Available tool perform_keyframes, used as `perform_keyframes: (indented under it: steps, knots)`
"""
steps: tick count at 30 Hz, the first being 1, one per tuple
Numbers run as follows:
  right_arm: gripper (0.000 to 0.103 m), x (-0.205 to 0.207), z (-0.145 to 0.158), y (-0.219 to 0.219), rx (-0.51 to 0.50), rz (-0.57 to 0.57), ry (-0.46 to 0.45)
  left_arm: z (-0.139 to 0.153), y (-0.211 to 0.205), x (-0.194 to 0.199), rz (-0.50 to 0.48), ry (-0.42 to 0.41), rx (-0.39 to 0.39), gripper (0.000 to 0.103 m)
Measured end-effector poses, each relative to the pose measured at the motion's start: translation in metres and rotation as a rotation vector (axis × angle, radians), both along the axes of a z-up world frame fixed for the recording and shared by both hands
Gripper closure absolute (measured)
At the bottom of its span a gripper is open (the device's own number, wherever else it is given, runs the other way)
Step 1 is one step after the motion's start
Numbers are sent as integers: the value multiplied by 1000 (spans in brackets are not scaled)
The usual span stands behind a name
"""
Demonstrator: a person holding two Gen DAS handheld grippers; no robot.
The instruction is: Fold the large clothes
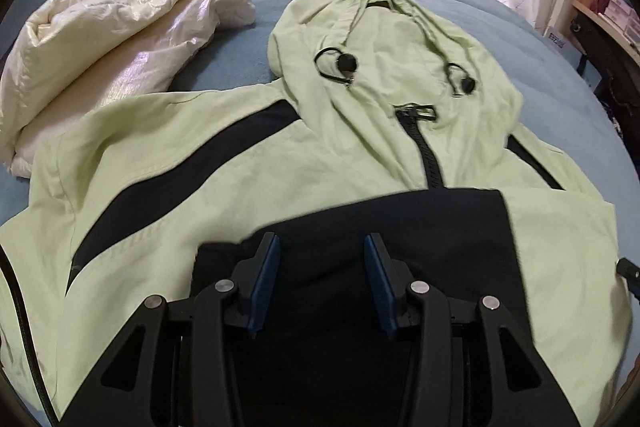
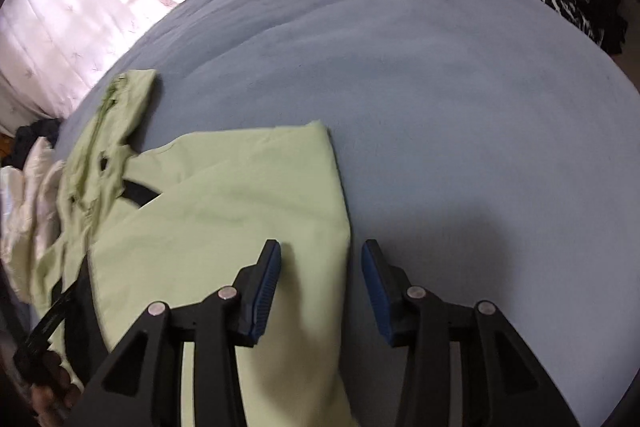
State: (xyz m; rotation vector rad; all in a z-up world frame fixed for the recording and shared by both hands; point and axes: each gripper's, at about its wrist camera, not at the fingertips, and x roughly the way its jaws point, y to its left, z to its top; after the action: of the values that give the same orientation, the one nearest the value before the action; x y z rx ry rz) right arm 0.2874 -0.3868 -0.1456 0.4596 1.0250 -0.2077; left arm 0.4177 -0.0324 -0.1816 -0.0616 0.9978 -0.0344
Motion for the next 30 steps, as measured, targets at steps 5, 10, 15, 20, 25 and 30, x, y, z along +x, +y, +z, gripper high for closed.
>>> perform_keyframes:
  steps: [5, 10, 15, 20, 25, 30]
  knots:
    - [61, -43, 22, 31, 0, 49, -39, 25, -2, -34, -25, -34, -20, 61]
    - [61, -89, 35, 73, 30, 100, -52, 53, -2, -81, -48, -45, -44, 61]
    - [58, -131, 48, 114, -21, 158, -63, 76, 2, -138, -83, -71, -9, 60]
    - [48, -182, 63, 141, 0, 159, -106, 90, 16, -196, -79, -78, -23, 59]
    - [46, -216, 53, 168, -25, 187, -73, 91, 38, -248, -56, -59, -75, 58]
    - [46, -239, 33, 194, -50, 221, -6, 85, 62, -282, -31, -34, -97, 57]
